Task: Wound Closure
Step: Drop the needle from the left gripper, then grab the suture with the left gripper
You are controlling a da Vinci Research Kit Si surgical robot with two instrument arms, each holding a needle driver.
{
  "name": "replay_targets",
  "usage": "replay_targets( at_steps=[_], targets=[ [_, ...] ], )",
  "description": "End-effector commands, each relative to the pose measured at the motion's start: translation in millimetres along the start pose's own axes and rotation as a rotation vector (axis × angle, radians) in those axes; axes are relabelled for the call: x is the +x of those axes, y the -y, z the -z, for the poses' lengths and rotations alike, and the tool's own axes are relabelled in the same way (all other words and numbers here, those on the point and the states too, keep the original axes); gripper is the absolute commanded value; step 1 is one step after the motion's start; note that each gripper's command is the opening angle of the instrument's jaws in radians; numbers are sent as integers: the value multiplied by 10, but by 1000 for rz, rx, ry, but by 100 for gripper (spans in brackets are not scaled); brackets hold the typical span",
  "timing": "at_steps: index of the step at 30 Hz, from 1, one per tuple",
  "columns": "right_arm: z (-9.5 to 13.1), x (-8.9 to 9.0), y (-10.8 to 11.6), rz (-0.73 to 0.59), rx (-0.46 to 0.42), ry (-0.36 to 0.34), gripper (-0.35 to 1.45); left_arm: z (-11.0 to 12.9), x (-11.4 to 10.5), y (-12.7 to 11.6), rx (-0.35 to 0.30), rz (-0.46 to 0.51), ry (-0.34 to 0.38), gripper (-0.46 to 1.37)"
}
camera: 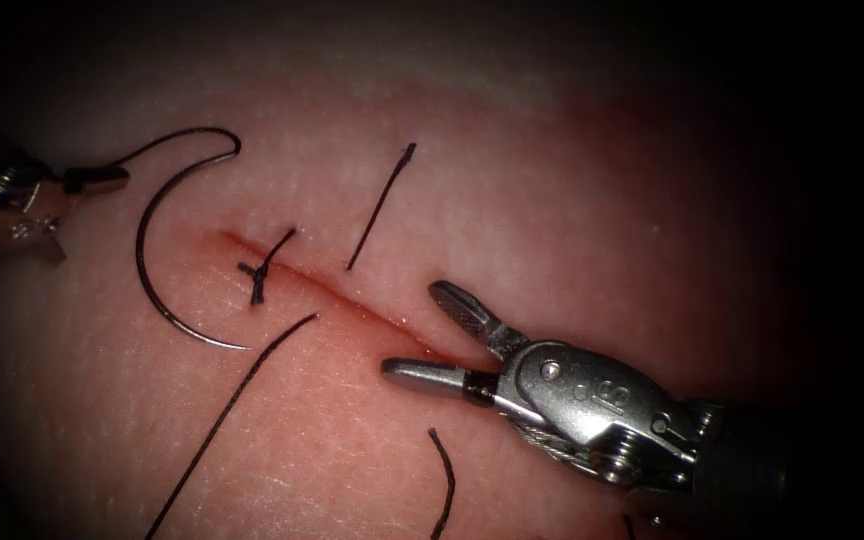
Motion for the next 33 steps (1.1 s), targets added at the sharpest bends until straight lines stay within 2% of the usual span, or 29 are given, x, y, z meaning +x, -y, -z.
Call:
replay_targets(
  at_steps=[1,4,6,9,12,14,17,19,22,23,25,26,27,29,33],
  targets=[
    [0,0,0,0,2,0,117,0,-2,0,-1,13,-24,90],
    [0,0,-1,0,2,0,117,4,3,-2,-14,37,-130,101],
    [0,0,-1,0,2,0,117,7,5,-2,-15,45,-178,100],
    [-1,0,-2,0,2,1,116,11,8,-4,16,52,-237,95],
    [-1,0,-3,-1,2,1,114,11,8,-5,47,50,-263,92],
    [0,0,-5,-1,3,1,112,12,8,-5,89,46,-301,89],
    [1,0,-7,0,5,1,109,12,8,-5,132,37,-343,79],
    [1,-1,-9,0,6,1,106,12,8,-5,173,22,-384,66],
    [1,-1,-14,-1,8,2,104,12,8,-5,239,-11,-455,33],
    [0,-1,-16,5,8,2,104,12,8,-5,258,-14,-474,29],
    [0,-1,-18,5,9,3,104,12,8,-6,288,-30,-506,29],
    [0,-1,-19,5,9,3,103,12,9,-6,305,-37,-538,29],
    [-1,-2,-21,5,10,3,102,12,10,-8,320,-30,-601,32],
    [-1,-2,-23,5,11,3,102,12,12,-11,333,-22,-649,33],
    [-1,-3,-25,5,12,3,98,15,18,-18,336,-49,-727,60]
  ],
)
